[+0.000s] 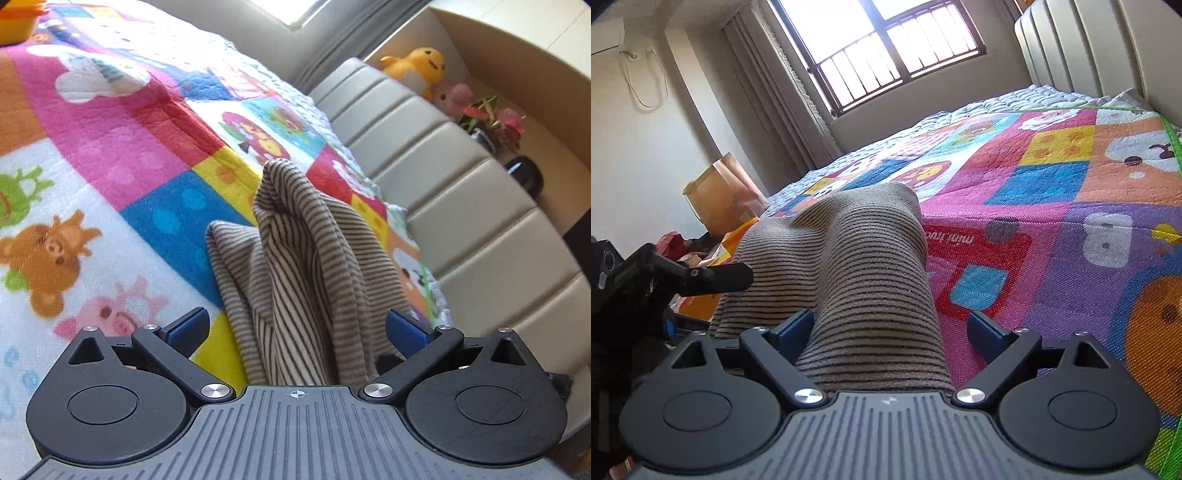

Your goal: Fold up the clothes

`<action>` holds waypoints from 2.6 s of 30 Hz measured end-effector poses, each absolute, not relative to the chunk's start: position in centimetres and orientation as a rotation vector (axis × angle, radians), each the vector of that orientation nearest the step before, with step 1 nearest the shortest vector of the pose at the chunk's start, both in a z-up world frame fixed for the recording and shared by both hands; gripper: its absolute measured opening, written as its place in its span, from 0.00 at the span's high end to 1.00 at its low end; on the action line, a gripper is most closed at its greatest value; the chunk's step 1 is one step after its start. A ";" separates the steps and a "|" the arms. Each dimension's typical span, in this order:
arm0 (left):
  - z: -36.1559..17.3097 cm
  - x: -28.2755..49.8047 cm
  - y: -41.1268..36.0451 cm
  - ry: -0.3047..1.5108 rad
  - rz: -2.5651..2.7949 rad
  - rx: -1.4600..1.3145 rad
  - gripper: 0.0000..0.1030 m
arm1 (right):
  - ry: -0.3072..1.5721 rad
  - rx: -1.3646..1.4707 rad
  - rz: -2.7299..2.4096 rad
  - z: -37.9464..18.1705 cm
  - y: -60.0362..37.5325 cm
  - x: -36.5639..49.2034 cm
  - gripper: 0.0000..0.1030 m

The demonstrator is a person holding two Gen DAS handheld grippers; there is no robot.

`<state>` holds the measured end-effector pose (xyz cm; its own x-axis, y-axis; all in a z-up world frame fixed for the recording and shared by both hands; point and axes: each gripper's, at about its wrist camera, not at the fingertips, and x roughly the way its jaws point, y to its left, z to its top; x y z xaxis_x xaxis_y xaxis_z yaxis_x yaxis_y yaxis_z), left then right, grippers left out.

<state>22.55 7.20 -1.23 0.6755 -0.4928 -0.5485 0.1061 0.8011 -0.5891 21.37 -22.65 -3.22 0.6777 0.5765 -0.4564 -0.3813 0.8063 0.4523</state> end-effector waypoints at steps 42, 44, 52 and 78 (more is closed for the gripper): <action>-1.5 23.4 4.2 0.798 -0.461 -0.223 0.09 | 0.814 0.517 0.520 -0.2 -25.3 29.9 0.10; -1.6 23.5 4.5 0.795 -0.478 -0.224 0.09 | 0.860 0.536 0.512 -1.2 -24.3 31.5 0.11; -1.9 24.0 6.2 0.782 -0.508 -0.247 0.06 | 0.692 0.424 0.623 3.3 -19.9 30.5 0.42; 2.9 21.1 5.6 0.702 -0.462 -0.274 0.59 | 0.591 0.359 0.384 -2.0 -25.9 23.6 0.09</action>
